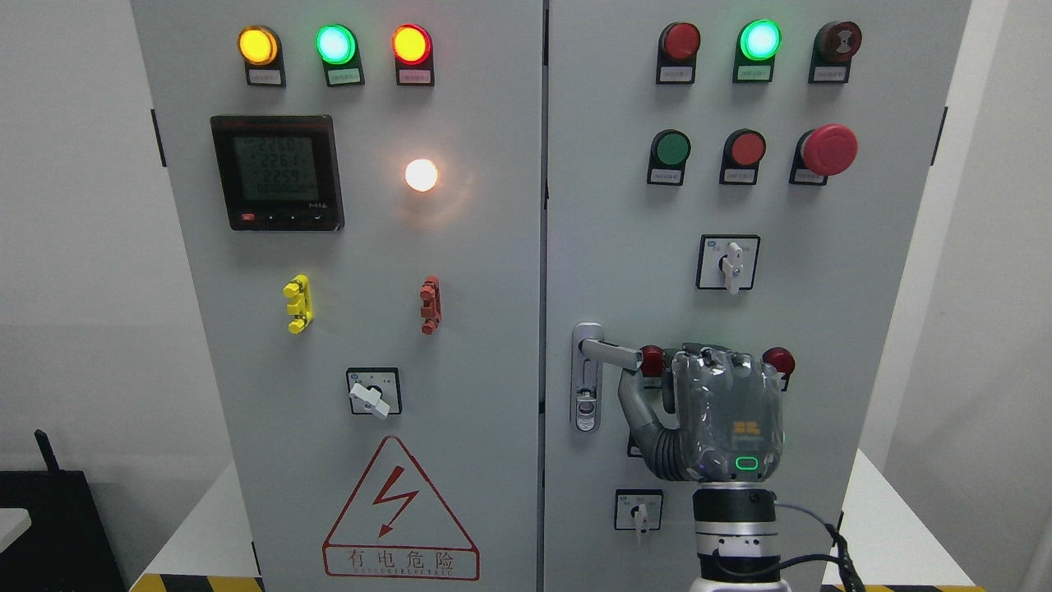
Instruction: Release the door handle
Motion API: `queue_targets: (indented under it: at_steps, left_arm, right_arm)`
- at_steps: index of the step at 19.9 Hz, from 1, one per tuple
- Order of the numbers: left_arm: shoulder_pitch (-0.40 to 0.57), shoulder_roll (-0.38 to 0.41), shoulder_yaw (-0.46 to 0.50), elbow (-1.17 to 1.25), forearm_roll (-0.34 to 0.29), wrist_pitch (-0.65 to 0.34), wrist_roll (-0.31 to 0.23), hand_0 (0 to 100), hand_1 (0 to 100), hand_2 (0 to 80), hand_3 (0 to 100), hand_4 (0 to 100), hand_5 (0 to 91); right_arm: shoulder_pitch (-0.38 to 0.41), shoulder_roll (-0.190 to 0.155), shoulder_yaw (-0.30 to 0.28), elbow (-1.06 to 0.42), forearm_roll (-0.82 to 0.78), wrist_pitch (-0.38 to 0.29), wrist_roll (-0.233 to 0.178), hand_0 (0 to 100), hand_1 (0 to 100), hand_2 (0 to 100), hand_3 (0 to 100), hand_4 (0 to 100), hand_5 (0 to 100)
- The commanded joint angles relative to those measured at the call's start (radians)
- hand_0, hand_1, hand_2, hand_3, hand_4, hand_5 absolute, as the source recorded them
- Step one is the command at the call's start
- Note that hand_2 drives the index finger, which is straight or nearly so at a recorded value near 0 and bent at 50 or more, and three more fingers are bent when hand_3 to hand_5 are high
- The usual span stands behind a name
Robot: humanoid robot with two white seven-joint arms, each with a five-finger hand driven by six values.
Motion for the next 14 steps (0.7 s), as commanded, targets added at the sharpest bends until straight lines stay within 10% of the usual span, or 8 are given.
queue_targets:
  at_steps: [1,10,14]
  left_arm:
    - [-0.015,0.0,0.032,0.023,-0.029,0.001,-0.001,12,39,0.0,0,0,0.0]
    - [-0.015,0.0,0.032,0.023,-0.029,0.001,-0.001,12,39,0.0,0,0,0.0]
    - [-0.017,0.0,0.032,0.023,-0.029,0.001,-0.001,12,39,0.0,0,0,0.0]
  right_arm:
    - [0.02,0.001,0.002,0.001,-0.001,-0.003,-0.001,57,39,100,100,100,97]
    - [0.118,0.001,0.01,-0.047,-0.002,-0.016,-0.039,59,38,100,100,100,97]
    - [0.201,0.0,-0.001,-0.137,-0.002,-0.032,-0.08,60,37,84,100,97,93]
